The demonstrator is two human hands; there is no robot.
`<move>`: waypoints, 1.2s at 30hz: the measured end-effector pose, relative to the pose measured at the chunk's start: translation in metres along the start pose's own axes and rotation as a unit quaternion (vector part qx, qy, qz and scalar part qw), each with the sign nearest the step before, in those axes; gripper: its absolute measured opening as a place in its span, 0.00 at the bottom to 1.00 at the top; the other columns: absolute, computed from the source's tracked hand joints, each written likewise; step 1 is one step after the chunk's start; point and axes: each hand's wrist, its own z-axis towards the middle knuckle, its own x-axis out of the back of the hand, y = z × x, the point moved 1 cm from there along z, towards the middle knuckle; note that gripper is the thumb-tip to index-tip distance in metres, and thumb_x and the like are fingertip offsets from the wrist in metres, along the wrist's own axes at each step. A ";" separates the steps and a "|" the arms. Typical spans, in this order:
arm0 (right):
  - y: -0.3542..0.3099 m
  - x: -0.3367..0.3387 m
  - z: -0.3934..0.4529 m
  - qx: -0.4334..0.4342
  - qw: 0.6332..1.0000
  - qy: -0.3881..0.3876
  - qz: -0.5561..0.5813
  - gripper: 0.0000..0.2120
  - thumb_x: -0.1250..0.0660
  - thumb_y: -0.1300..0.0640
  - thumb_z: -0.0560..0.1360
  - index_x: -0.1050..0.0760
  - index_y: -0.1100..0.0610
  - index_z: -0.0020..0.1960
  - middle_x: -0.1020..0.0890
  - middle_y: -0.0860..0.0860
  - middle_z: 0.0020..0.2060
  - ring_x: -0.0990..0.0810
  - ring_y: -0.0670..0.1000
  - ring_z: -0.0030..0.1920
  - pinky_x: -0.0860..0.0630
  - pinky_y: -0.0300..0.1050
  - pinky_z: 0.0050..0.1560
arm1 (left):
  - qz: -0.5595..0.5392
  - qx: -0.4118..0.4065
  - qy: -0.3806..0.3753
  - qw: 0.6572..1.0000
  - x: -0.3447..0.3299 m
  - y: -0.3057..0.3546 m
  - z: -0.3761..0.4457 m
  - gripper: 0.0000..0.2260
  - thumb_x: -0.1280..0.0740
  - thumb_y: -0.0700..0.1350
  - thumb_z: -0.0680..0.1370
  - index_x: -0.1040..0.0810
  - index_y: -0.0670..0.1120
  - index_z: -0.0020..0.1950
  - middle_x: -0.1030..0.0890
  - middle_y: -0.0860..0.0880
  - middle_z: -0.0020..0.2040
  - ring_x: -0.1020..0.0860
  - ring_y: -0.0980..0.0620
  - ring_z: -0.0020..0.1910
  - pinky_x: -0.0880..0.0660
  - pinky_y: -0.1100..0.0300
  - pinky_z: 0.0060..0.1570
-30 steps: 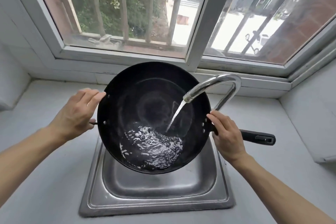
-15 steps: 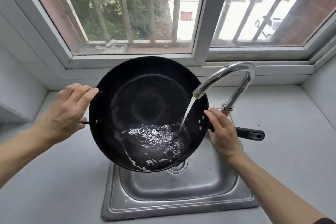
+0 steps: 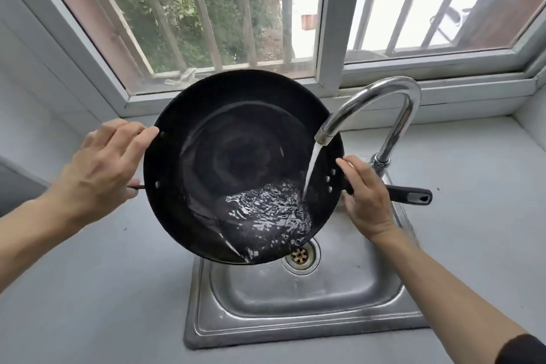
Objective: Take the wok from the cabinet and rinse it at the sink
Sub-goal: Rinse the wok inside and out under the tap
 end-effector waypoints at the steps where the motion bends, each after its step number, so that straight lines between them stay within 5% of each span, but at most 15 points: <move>1: 0.004 0.006 0.001 0.010 1.000 0.004 -0.005 0.33 0.31 0.77 0.64 0.29 0.65 0.68 0.28 0.57 0.64 0.25 0.58 0.62 0.32 0.47 0.70 | -0.003 0.005 0.001 1.000 -0.003 0.004 0.000 0.47 0.19 0.34 0.52 0.32 0.36 0.69 0.26 0.37 0.61 0.30 0.33 0.59 0.30 0.40 0.54; 11: 0.047 0.074 -0.008 0.078 0.995 -0.002 -0.067 0.31 0.33 0.79 0.65 0.28 0.65 0.67 0.28 0.56 0.65 0.22 0.60 0.52 0.24 0.56 0.56 | -0.072 0.040 0.021 0.996 -0.036 0.067 0.011 0.46 0.19 0.36 0.53 0.31 0.36 0.69 0.26 0.37 0.61 0.30 0.34 0.59 0.32 0.42 0.58; 24: 0.072 0.156 0.003 0.144 0.977 -0.057 -0.148 0.29 0.36 0.78 0.67 0.27 0.65 0.67 0.24 0.58 0.65 0.21 0.61 0.54 0.23 0.57 0.52 | -0.171 0.052 0.045 0.983 -0.068 0.134 0.025 0.40 0.20 0.38 0.59 0.32 0.35 0.68 0.26 0.36 0.60 0.29 0.34 0.57 0.31 0.44 0.61; 36: 0.061 0.191 0.017 0.179 0.956 -0.132 -0.193 0.29 0.40 0.76 0.67 0.27 0.65 0.67 0.24 0.57 0.65 0.21 0.60 0.52 0.23 0.55 0.49 | -0.246 0.069 0.003 0.967 -0.096 0.165 0.027 0.48 0.18 0.38 0.48 0.31 0.36 0.66 0.25 0.38 0.58 0.30 0.39 0.56 0.35 0.52 0.61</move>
